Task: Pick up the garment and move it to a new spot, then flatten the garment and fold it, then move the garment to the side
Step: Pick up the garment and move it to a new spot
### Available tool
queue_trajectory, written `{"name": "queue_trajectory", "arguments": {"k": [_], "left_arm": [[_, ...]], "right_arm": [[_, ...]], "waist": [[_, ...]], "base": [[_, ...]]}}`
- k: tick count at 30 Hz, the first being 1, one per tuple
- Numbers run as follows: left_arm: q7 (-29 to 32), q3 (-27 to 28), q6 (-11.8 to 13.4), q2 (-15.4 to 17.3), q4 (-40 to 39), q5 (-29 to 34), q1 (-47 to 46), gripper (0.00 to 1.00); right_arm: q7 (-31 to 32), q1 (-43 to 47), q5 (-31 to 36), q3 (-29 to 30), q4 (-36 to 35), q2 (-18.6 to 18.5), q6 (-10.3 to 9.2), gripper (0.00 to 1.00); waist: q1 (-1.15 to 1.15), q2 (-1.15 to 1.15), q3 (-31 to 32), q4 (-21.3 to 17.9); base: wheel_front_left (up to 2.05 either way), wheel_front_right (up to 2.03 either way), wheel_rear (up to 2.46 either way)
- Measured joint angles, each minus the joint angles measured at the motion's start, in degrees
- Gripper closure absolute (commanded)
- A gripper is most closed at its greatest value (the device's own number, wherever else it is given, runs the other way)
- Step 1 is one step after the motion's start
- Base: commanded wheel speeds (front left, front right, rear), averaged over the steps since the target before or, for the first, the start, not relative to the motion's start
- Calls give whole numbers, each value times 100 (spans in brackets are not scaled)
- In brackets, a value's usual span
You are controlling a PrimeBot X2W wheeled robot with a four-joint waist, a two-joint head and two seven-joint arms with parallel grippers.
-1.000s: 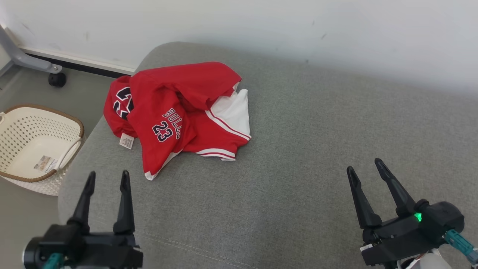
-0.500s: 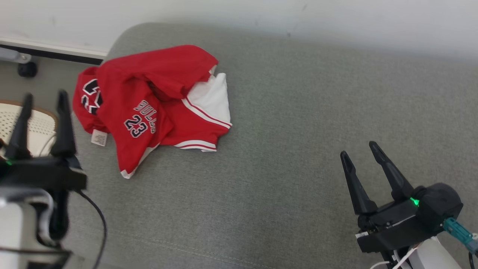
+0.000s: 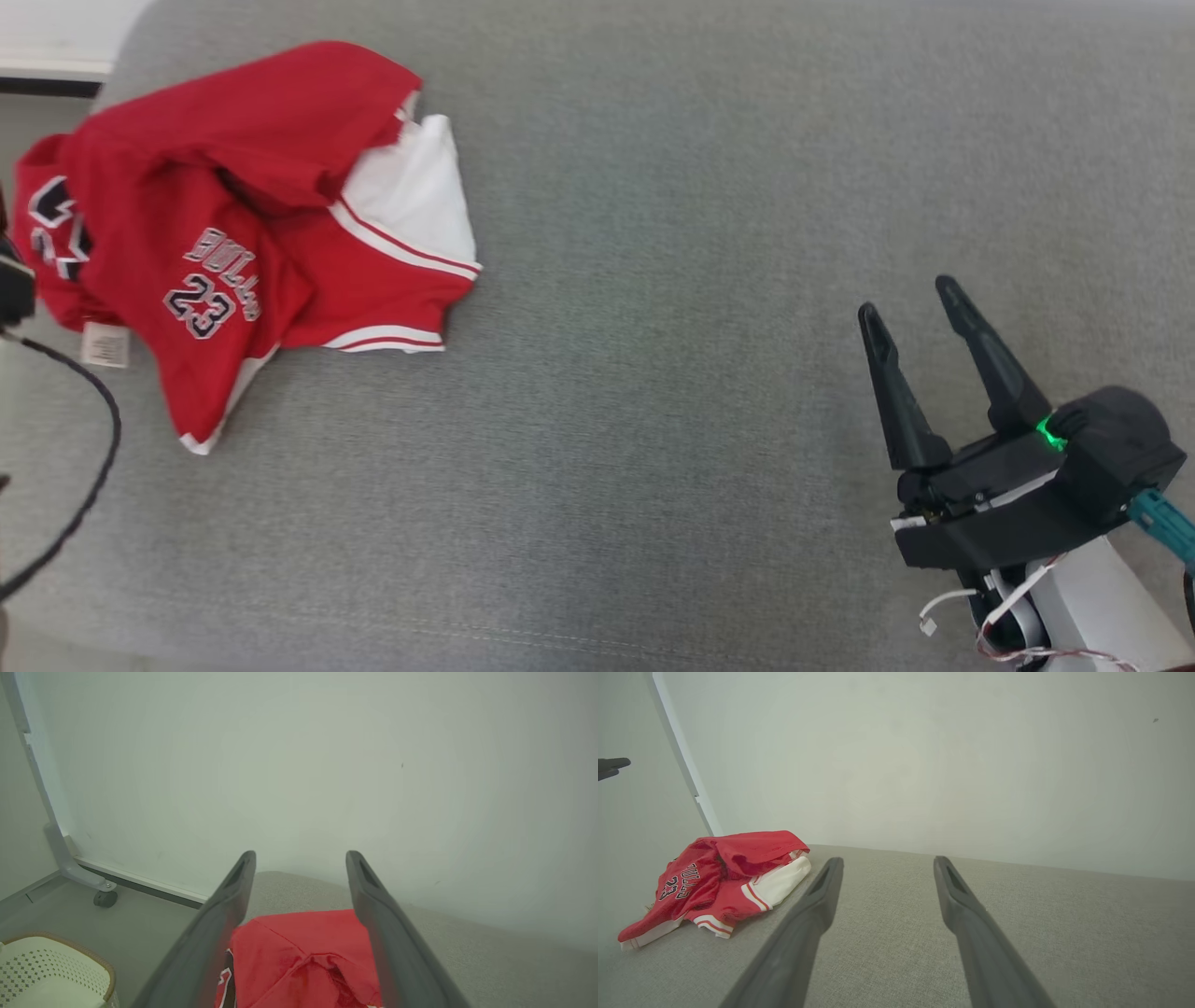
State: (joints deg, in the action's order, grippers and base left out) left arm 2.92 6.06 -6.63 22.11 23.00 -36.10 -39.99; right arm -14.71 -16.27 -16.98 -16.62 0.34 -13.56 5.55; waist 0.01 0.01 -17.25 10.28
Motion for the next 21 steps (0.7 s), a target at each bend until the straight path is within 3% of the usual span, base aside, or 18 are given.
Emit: {"name": "queue_trajectory", "arguments": {"k": [7,21], "left_arm": [[467,-113,-42,275,702,-68,-597,0],[1031,-594,-2,439,1968,159,-1288,0]], "right_arm": [[0,-294,41,0,-19,19,8,0],[-1,-560,43,94,108,69,48,0]], "waist": [[-1,0,-405,-343],[-1,0,-914,-897]], "base": [[0,0,0],[0,0,0]]}}
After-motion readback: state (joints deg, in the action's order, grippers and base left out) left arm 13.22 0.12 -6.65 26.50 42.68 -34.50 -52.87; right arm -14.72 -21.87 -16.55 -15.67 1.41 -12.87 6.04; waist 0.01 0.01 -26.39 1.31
